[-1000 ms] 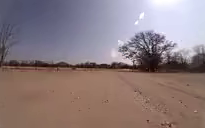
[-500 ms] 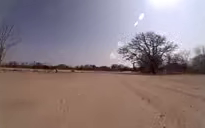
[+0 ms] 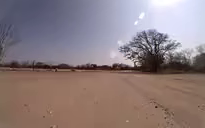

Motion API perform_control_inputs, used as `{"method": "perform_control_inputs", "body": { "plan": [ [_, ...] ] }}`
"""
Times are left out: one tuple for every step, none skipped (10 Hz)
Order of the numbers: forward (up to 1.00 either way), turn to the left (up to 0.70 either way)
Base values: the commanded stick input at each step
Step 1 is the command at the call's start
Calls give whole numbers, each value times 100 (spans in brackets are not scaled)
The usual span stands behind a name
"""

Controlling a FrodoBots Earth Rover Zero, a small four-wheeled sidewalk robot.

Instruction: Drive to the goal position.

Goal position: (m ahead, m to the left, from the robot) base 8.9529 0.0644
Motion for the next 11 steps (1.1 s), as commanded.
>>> {"method": "perform_control_inputs", "body": {
  "plan": [
    [100, 0],
    [100, 0],
    [100, 0],
    [100, 0],
    [100, 0],
    [100, 0],
    [100, 0],
    [100, 0],
    [100, 0],
    [100, 0],
    [100, 0]
  ]
}}
